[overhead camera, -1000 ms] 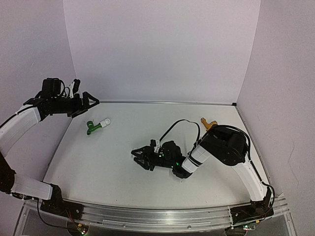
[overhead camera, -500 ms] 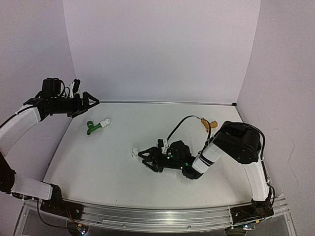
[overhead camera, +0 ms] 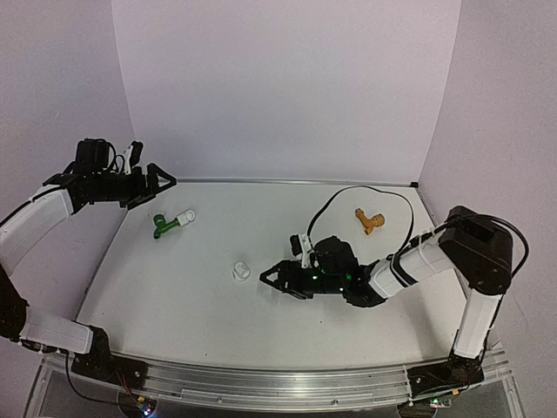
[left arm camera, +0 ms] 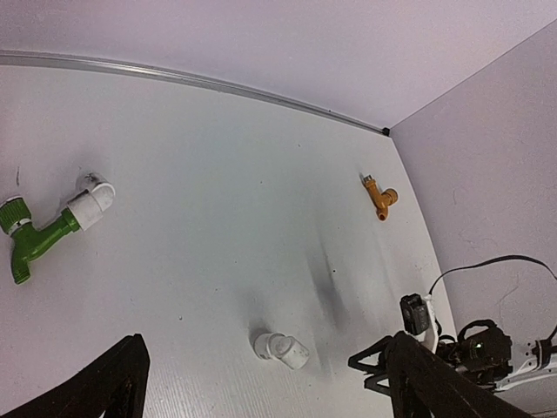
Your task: Install the water faucets
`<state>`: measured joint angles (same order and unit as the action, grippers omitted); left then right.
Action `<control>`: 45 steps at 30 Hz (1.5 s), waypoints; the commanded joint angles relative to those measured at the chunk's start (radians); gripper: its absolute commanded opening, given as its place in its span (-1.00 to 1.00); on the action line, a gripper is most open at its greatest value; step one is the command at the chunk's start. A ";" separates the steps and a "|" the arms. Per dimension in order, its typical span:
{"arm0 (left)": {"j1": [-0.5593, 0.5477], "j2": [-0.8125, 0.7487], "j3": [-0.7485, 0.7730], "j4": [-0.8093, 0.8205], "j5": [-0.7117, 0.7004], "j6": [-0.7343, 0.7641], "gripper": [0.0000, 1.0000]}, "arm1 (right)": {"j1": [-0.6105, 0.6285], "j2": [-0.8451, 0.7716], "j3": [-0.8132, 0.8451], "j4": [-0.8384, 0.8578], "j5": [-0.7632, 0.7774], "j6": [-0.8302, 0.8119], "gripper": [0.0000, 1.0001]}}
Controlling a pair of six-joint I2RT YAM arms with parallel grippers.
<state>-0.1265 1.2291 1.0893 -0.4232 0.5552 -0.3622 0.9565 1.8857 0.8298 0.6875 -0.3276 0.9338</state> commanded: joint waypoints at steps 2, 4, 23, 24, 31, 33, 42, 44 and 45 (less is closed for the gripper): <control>-0.004 0.001 0.006 0.003 0.011 0.023 0.95 | 0.005 -0.129 0.014 -0.283 0.146 -0.211 0.33; -0.004 0.001 0.006 0.003 0.012 0.023 0.95 | 0.004 -0.157 0.030 -0.373 0.195 -0.253 0.37; -0.003 0.001 0.006 0.003 0.020 0.022 0.95 | -0.028 -0.144 0.225 -0.649 0.270 -0.442 0.71; -0.004 0.002 0.006 0.003 0.022 0.021 0.95 | -0.028 -0.128 0.243 -0.655 0.263 -0.449 0.72; -0.004 0.000 0.007 0.001 0.026 0.022 0.95 | -0.101 -0.072 0.351 -0.804 0.364 -0.471 0.75; -0.004 -0.001 0.006 0.002 0.027 0.021 0.95 | -0.175 -0.085 0.345 -0.831 0.378 -0.443 0.75; -0.004 -0.001 0.007 0.002 0.038 0.019 0.95 | -0.491 -0.078 0.343 -0.927 0.400 -0.429 0.76; -0.004 -0.001 0.006 0.001 0.039 0.019 0.95 | -0.544 -0.041 0.371 -0.948 0.389 -0.439 0.75; -0.004 0.000 0.006 0.002 0.040 0.019 0.95 | -0.568 -0.025 0.390 -0.964 0.386 -0.443 0.75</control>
<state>-0.1265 1.2316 1.0893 -0.4267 0.5766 -0.3622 0.4570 1.8096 1.1459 -0.2021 0.0470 0.4977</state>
